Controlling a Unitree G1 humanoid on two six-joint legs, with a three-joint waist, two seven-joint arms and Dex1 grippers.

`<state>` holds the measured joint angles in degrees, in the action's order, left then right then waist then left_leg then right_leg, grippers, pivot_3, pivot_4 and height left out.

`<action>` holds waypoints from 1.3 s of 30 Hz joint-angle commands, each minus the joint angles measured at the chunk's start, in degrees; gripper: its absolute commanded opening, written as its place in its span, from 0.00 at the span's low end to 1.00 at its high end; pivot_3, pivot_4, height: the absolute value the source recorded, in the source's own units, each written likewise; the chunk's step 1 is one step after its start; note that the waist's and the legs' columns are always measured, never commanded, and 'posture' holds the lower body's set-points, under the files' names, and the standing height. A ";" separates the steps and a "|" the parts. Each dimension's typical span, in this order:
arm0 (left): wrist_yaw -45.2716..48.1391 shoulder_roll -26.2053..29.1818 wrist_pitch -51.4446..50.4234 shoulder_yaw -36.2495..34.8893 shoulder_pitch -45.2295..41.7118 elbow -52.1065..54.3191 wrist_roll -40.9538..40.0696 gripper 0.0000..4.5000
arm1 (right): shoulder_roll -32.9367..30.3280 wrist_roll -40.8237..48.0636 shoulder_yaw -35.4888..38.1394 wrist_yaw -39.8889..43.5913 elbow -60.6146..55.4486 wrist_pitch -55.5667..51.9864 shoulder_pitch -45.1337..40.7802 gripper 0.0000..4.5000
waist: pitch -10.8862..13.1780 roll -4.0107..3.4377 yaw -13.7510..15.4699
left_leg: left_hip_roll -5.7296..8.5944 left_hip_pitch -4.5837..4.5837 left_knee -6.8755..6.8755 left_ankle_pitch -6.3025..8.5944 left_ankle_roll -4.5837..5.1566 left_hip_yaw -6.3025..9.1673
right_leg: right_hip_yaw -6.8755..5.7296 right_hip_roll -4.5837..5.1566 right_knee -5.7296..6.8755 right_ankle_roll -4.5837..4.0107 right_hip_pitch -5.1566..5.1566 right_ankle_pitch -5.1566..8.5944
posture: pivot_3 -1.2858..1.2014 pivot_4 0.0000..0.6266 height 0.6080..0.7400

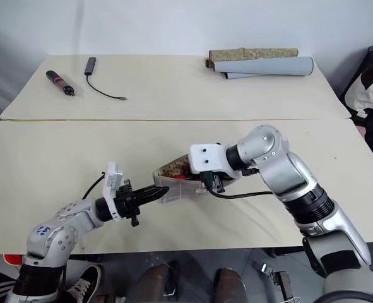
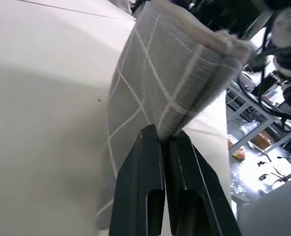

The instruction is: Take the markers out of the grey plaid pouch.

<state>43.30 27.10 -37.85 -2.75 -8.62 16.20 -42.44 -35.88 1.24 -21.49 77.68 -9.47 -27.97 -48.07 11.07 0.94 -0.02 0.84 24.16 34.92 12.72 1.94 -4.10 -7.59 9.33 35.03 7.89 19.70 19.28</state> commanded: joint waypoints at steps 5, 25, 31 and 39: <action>0.51 -0.09 1.89 -0.40 -0.21 0.20 0.83 0.00 | 4.00 9.94 9.33 -5.05 -0.71 -1.33 -1.15 0.12 | 0.00 0.00 0.00 | 0.00 0.01 -0.01 0.01 0.01 -0.01 | 0.00 0.00 -0.01 0.00 0.01 0.00 | 0.52 0.24 1.00; 0.63 2.48 9.92 -5.83 -1.41 -3.05 6.12 0.00 | 0.74 24.96 22.33 -14.69 2.85 -9.38 -3.70 0.12 | 0.02 -0.04 0.11 | 0.01 0.06 -0.09 0.13 0.08 -0.06 | 0.00 -0.07 -0.05 0.01 0.09 0.00 | 0.52 0.24 1.00; 0.44 2.38 10.49 -8.45 -0.22 -4.17 6.24 0.00 | -10.39 11.33 14.68 -11.23 12.39 5.00 1.87 0.12 | 0.02 -0.04 -0.03 | 0.03 0.05 -0.09 0.30 0.21 -0.35 | 0.11 -0.02 -0.35 0.13 0.04 -0.06 | 0.52 0.24 1.00; -0.05 0.05 10.13 -7.72 -0.81 -3.17 5.87 0.00 | -11.46 -5.59 4.81 -15.86 24.62 17.35 5.83 0.12 | 0.06 -0.09 -0.12 | 0.00 0.03 0.02 0.29 0.21 -0.43 | 0.16 -0.03 -0.31 0.16 0.02 -0.07 | 0.52 0.24 1.00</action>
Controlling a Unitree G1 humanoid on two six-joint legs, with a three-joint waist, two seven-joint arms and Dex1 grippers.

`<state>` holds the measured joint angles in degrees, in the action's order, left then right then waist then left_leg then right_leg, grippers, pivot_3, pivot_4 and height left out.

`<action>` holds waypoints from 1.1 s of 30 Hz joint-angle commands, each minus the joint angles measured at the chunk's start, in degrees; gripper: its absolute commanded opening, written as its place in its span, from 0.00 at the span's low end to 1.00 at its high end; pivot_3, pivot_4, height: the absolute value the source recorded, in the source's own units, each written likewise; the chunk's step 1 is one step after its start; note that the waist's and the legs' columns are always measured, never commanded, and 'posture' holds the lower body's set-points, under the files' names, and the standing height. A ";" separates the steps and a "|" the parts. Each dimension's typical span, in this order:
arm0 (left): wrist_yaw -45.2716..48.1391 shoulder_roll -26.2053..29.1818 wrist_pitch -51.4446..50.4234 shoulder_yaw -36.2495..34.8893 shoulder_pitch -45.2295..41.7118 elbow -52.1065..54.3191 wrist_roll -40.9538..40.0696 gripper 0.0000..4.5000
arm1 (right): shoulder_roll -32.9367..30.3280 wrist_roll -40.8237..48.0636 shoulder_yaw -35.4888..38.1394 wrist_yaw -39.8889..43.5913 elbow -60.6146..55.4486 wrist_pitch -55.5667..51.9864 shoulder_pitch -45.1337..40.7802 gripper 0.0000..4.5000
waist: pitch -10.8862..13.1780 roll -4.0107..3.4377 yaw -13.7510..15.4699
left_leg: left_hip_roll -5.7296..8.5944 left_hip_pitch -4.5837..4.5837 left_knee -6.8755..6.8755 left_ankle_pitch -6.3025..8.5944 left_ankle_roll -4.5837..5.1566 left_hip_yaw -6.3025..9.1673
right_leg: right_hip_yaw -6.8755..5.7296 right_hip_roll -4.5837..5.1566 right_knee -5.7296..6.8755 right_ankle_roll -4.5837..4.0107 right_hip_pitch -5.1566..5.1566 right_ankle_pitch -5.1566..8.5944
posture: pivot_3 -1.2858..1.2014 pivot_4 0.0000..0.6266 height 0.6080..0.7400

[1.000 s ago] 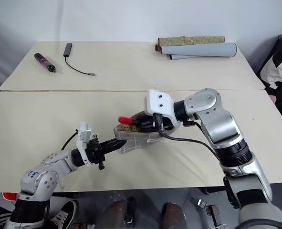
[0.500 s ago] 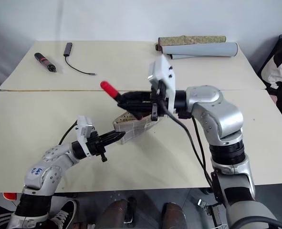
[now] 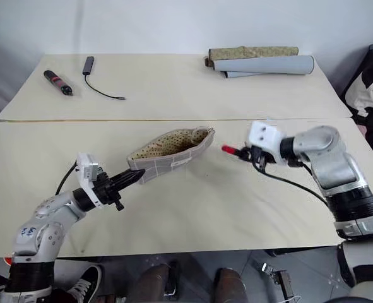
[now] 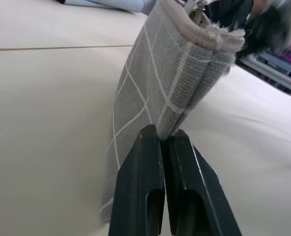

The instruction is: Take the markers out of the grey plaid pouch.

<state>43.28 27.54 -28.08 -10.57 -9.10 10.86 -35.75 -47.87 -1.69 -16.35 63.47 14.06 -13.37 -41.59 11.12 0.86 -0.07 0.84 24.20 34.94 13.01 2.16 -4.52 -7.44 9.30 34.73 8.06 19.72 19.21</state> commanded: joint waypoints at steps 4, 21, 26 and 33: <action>-0.14 -0.36 0.08 -0.17 -0.75 1.99 -0.95 0.00 | 0.25 -7.04 -2.35 -1.95 5.35 6.04 -0.36 0.12 | 0.01 -0.02 -0.04 | -0.02 -0.02 0.05 -0.01 -0.02 0.01 | 0.01 -0.01 0.02 0.00 -0.02 0.00 | 0.52 0.24 1.00; -0.02 -0.59 -0.83 0.06 -0.98 2.32 -1.59 0.00 | 8.41 14.73 12.95 2.93 -9.85 -6.99 -11.34 0.72 | 0.15 -0.26 -0.01 | -0.10 -0.04 0.06 0.02 -0.07 0.09 | -0.03 -0.06 -0.03 0.02 -0.07 -0.02 | 0.52 0.24 1.00; -0.12 -0.59 -2.31 0.56 -2.37 2.90 -2.10 0.00 | 13.20 20.37 10.59 2.57 -19.68 -13.32 -8.97 0.43 | 0.15 -0.25 0.17 | -0.09 -0.01 0.05 0.05 -0.04 0.14 | -0.08 -0.02 0.10 0.01 -0.11 -0.03 | 0.52 0.24 1.00; -0.32 -0.47 -2.84 2.96 -2.85 5.54 -1.12 0.00 | 19.06 12.76 2.67 -1.84 -18.09 -6.10 -9.71 0.14 | 0.15 -0.24 -0.06 | -0.02 0.00 0.06 0.07 -0.02 0.08 | -0.01 -0.05 0.24 0.03 -0.05 -0.03 | 0.52 0.24 1.00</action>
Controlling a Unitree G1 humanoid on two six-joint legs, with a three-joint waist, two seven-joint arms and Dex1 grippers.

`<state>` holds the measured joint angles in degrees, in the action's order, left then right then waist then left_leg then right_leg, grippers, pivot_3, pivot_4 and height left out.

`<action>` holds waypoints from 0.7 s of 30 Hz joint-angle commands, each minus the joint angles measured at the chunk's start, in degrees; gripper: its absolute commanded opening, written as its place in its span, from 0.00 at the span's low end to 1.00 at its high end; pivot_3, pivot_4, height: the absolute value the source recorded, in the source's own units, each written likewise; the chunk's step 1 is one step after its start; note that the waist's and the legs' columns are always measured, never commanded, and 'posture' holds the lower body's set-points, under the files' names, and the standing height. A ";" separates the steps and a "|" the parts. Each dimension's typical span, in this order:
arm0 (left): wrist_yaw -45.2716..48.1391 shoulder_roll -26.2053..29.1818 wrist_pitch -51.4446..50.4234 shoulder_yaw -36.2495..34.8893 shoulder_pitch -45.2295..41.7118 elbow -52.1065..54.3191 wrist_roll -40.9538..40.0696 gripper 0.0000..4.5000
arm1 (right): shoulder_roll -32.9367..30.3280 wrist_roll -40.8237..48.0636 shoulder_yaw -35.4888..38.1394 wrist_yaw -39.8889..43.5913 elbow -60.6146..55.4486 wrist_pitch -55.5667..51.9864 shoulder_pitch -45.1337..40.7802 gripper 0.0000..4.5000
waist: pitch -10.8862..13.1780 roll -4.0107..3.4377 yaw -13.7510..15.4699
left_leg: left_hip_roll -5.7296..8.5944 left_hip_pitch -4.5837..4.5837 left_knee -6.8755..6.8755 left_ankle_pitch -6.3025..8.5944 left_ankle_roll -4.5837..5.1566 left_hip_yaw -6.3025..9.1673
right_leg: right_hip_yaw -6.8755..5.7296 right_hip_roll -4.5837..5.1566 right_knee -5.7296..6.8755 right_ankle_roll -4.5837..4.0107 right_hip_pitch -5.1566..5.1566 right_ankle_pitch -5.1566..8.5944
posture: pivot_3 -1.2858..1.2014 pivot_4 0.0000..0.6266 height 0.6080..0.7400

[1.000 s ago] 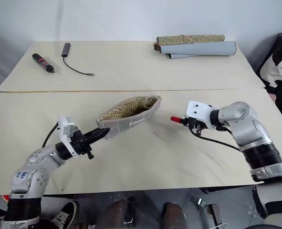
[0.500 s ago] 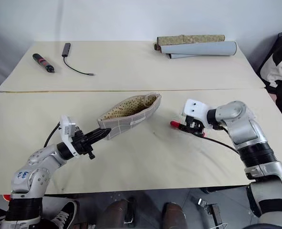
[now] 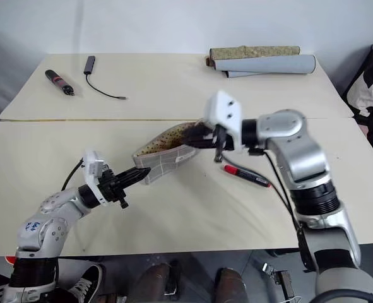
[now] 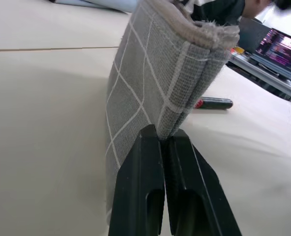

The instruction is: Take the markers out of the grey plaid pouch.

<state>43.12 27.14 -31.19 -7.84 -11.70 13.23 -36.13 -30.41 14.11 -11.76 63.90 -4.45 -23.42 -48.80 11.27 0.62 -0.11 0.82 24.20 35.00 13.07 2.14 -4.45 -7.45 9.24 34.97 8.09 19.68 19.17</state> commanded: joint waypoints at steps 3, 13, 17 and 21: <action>-0.63 -0.20 -0.17 0.31 0.05 3.70 -0.88 0.00 | 2.72 -5.71 -3.89 -2.52 3.58 6.85 -3.53 0.14 | 0.00 0.00 -0.18 | -0.04 -0.02 0.00 -0.02 -0.03 -0.02 | 0.05 -0.08 0.02 0.00 0.03 0.00 | 0.52 0.24 1.00; -0.81 -0.23 -3.53 -0.84 1.10 4.85 -4.13 0.00 | -5.17 -14.04 -9.39 6.94 6.84 17.90 -5.54 0.14 | 0.00 0.01 -0.03 | -0.07 -0.01 0.03 -0.03 -0.01 -0.02 | 0.10 -0.15 -0.02 0.01 0.00 0.00 | 0.52 0.24 1.00; 1.93 1.49 -8.76 0.46 1.52 6.17 -8.04 0.00 | -3.50 -16.62 -11.10 7.20 9.19 19.96 -7.98 0.14 | 0.00 0.00 -0.56 | -0.22 -0.03 0.03 -0.04 -0.07 -0.05 | 0.18 -0.34 -0.03 -0.01 0.02 -0.01 | 0.52 0.24 1.00; 2.08 2.24 -13.62 0.33 -0.54 5.98 -11.29 0.00 | -4.34 -22.10 -15.56 10.11 9.90 22.39 -9.26 0.14 | 0.00 0.00 -0.45 | -0.44 -0.05 0.05 -0.03 -0.19 -0.05 | 0.29 -0.62 -0.09 -0.12 0.01 -0.05 | 0.52 0.24 1.00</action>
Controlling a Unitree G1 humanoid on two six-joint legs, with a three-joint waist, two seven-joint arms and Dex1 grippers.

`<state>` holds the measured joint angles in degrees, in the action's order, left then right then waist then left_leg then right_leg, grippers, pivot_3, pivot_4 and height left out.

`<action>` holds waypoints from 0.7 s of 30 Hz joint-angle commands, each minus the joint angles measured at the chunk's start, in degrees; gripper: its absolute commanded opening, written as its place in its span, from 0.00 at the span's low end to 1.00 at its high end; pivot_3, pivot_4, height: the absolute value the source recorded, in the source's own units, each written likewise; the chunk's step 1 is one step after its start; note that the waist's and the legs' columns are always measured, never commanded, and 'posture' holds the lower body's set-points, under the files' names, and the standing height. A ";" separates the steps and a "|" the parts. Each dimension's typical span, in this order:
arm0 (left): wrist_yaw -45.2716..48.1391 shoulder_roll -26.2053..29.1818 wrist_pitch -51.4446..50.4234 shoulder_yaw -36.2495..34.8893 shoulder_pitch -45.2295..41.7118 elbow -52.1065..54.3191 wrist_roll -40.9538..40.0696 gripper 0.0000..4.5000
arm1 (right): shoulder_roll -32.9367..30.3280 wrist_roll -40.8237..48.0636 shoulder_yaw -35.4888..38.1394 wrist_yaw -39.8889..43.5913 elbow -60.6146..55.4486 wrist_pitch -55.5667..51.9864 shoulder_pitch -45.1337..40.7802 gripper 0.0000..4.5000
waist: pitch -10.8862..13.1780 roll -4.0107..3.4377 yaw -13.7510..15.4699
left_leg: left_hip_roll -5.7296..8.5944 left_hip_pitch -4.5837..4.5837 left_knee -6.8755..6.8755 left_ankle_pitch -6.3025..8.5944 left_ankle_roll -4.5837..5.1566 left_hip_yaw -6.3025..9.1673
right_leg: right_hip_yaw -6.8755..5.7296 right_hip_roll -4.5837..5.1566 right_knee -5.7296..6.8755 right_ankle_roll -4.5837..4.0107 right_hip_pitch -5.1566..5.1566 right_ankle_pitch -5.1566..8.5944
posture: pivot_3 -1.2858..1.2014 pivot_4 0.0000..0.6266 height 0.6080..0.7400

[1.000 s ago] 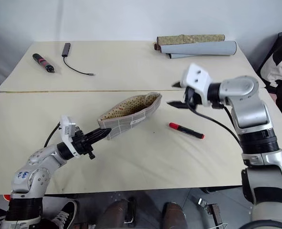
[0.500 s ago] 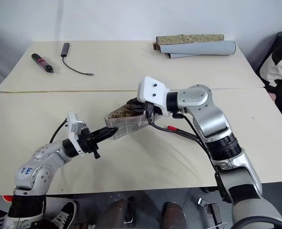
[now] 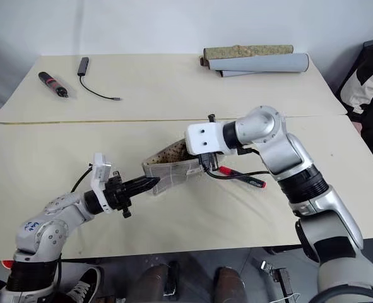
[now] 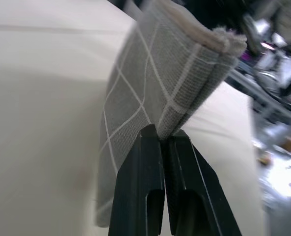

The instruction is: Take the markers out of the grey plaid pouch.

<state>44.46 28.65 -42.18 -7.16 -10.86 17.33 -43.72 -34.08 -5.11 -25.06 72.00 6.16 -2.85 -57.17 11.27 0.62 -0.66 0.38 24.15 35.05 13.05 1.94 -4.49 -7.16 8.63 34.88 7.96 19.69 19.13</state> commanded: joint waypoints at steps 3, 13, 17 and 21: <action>0.89 1.10 -4.30 -0.41 -2.42 1.37 -4.67 0.00 | 0.91 -3.29 -3.34 3.30 -2.31 -0.58 -1.54 0.14 | 0.00 0.00 0.37 | -0.03 0.02 0.02 0.00 -0.02 0.00 | 0.04 -0.03 -0.01 -0.04 0.02 0.00 | 0.52 0.24 1.00; 1.40 1.79 -3.91 0.37 -1.75 1.30 -3.80 0.00 | 1.37 -7.41 -5.24 4.27 -3.01 -5.58 -0.17 0.41 | 0.00 0.00 0.39 | -0.05 0.01 0.03 0.02 -0.06 -0.01 | 0.09 -0.05 -0.01 -0.06 0.03 -0.01 | 0.52 0.24 1.00; 1.50 1.82 -3.71 0.75 -1.50 1.26 -3.43 0.00 | 1.79 -8.31 -5.76 3.45 -1.39 -2.59 0.30 0.52 | 0.00 0.00 0.41 | -0.05 0.01 0.03 0.02 -0.08 -0.03 | 0.10 -0.05 -0.01 -0.06 0.04 -0.01 | 0.52 0.24 1.00; 1.41 1.82 -3.70 0.77 -1.38 1.31 -3.38 0.00 | 3.09 -9.76 -5.91 1.29 0.36 -1.44 0.48 0.52 | 0.00 0.00 0.37 | -0.05 0.01 0.03 0.02 -0.09 -0.03 | 0.11 -0.07 0.00 -0.06 0.04 -0.02 | 0.52 0.24 1.00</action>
<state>45.04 30.15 -46.78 -6.26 -12.58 17.25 -46.62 -31.66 -13.95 -31.21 74.90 6.68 -5.03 -56.83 11.27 0.62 -0.29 0.33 24.15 35.08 13.06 1.85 -4.53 -7.05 8.55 34.88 7.90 19.73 19.11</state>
